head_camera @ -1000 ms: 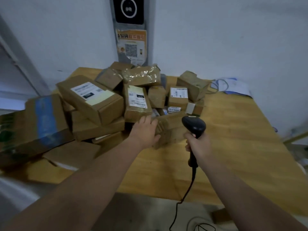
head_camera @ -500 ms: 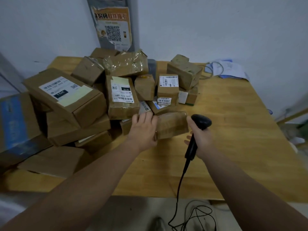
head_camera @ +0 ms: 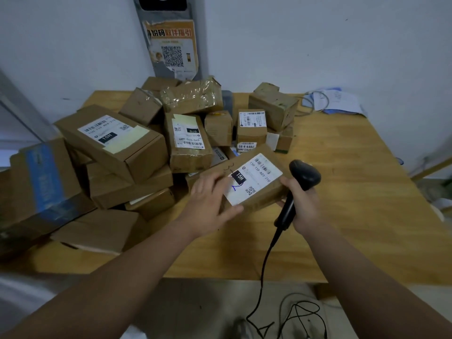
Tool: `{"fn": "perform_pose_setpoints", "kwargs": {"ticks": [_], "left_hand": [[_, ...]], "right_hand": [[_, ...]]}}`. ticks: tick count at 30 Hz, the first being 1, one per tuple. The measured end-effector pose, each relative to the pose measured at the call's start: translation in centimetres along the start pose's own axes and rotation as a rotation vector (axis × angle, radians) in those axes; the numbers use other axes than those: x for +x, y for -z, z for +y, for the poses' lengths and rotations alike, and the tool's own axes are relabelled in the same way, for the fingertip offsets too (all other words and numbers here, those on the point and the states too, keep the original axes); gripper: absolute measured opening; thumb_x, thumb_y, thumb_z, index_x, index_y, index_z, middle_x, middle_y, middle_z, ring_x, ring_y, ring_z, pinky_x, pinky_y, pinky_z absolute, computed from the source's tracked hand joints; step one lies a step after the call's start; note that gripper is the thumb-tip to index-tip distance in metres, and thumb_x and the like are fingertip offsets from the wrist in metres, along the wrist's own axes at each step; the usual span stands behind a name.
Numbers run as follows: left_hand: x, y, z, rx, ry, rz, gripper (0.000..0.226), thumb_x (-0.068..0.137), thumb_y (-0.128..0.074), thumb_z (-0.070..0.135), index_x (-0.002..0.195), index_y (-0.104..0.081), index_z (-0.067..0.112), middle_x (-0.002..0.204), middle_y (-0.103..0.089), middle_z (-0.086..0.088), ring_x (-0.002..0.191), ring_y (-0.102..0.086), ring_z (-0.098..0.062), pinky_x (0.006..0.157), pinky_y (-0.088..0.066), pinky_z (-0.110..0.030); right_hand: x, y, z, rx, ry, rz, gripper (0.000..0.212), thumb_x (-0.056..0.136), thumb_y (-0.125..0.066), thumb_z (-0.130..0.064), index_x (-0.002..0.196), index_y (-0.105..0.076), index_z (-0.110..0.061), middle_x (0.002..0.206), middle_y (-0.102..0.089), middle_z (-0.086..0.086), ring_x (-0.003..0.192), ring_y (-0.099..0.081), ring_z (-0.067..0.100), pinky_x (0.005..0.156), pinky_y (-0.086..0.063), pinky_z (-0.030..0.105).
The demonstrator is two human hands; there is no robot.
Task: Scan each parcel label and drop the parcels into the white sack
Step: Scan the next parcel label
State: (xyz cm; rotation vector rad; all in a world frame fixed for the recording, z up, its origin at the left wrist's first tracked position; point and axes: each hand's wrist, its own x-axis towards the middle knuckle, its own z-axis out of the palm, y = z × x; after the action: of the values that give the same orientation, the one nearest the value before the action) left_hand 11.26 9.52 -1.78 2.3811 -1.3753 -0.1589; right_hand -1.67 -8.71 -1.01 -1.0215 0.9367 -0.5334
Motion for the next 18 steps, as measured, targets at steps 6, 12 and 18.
{"fn": "perform_pose_setpoints", "kwargs": {"ticks": [6,12,18], "left_hand": [[1.0,4.2,0.5,-0.751,0.454,-0.215,0.093,0.075,-0.056,0.069,0.152,-0.019,0.031,0.147,-0.037,0.009,0.13,-0.043,-0.013,0.104,-0.039,-0.035],[0.4,3.7,0.4,-1.134,0.57,-0.189,0.086,0.068,-0.077,0.06,0.139,-0.039,0.03,0.113,-0.07,0.005,0.099,-0.069,-0.017,0.092,-0.052,-0.04],[0.6,3.7,0.0,-1.174,0.634,0.128,0.103,0.058,-0.076,0.071,0.143,-0.03,0.037,0.132,-0.056,0.003,0.11,-0.062,-0.018,0.095,-0.05,-0.041]], "right_hand": [[-1.7,0.6,-1.6,-0.134,0.105,-0.291,0.017,0.09,-0.059,-0.001,0.086,-0.063,-0.017,0.074,-0.069,-0.005,0.079,-0.065,0.017,0.072,-0.05,0.032],[-2.4,-2.0,-2.6,0.048,0.033,-0.276,0.022,0.09,-0.064,-0.012,0.111,-0.061,-0.015,0.095,-0.075,0.005,0.095,-0.07,0.024,0.085,-0.054,0.04],[-3.1,-4.3,-1.9,-0.088,0.071,-0.266,0.047,0.082,-0.076,-0.014,0.124,-0.055,-0.014,0.107,-0.073,0.005,0.093,-0.072,0.02,0.08,-0.058,0.038]]}}
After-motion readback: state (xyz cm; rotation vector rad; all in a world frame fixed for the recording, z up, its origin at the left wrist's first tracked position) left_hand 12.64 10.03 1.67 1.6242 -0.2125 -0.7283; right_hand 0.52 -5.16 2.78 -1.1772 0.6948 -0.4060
